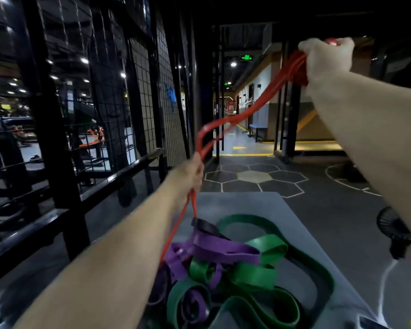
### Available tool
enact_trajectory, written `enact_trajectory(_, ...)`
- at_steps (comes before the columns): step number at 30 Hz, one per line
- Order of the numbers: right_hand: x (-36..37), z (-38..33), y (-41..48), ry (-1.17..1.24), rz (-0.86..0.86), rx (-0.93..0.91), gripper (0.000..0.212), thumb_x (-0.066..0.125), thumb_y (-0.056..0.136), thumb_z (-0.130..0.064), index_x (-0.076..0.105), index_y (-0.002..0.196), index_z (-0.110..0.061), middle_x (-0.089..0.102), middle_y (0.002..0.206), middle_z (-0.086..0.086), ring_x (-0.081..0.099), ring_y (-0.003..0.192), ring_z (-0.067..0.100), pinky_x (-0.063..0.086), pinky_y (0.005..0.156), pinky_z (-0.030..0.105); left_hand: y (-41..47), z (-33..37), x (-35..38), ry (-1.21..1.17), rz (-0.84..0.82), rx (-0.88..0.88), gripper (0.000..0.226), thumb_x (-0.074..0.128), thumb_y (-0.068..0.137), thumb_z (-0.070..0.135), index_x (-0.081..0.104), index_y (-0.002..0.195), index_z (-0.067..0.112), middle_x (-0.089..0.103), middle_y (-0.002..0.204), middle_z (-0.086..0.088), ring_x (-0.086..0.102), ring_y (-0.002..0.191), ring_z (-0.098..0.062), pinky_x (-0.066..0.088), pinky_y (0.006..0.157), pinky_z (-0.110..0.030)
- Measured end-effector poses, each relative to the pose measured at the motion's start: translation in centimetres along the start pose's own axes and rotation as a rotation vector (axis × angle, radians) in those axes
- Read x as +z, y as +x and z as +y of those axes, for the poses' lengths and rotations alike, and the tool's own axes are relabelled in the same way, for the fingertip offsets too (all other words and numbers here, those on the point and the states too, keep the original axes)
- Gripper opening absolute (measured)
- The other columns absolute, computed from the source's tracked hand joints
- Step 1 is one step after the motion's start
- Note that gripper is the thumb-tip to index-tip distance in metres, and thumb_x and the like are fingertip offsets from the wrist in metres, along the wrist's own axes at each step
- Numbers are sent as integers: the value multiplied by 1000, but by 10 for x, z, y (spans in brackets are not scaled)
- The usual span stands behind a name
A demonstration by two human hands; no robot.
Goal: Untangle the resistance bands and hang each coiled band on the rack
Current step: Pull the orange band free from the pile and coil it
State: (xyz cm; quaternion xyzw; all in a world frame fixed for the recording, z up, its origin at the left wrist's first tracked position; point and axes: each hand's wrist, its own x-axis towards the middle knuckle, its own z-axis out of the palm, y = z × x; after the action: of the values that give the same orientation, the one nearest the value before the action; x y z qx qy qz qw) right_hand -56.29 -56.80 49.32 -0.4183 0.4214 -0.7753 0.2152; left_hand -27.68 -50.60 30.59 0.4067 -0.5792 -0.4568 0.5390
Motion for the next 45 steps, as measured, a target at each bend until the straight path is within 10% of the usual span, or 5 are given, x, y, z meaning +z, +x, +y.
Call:
enact_trajectory(9, -4, 11, -134, -571, -918, 327, 37, 73, 84, -17, 57, 117, -17, 58, 99, 10, 55, 81, 20, 49, 63, 27, 31, 140, 19, -52, 102, 110, 40, 35, 104, 42, 47, 72, 20, 37, 56, 7, 31, 48, -8, 27, 51, -23)
enact_trajectory(16, 27, 88, -198, -394, -1142, 436, 56, 77, 82, -28, 51, 131, -25, 63, 84, -2, 59, 63, 7, 47, 57, 19, 37, 115, 49, -229, 108, -50, 39, 34, 104, 34, 46, 71, 19, 40, 50, 7, 32, 45, -8, 26, 47, -22)
enact_trajectory(35, 48, 69, -178, -131, -639, 341, 12, 65, 89, -5, 59, 85, -14, 44, 48, -1, 35, 40, 10, 31, 46, 21, 21, 65, 9, -169, 299, -224, 37, 45, 100, 41, 59, 80, 14, 70, 68, -1, 67, 75, -19, 50, 92, -38)
enact_trajectory(41, 62, 15, -142, 23, -507, 452, 21, 51, 77, 3, 46, 64, -13, 39, 61, 2, 33, 41, 10, 34, 45, 23, 20, 28, 12, -22, -77, -199, 81, 25, 86, 73, 67, 113, 8, 70, 116, -11, 64, 97, -20, 47, 90, -34)
enact_trajectory(45, 73, -5, -128, 94, -430, 404, 22, 43, 69, 3, 40, 58, -16, 35, 57, 1, 27, 42, 11, 25, 47, 22, 7, 26, 22, 73, -401, 52, 47, 35, 98, 41, 57, 125, 9, 68, 110, -2, 64, 100, -12, 53, 92, -27)
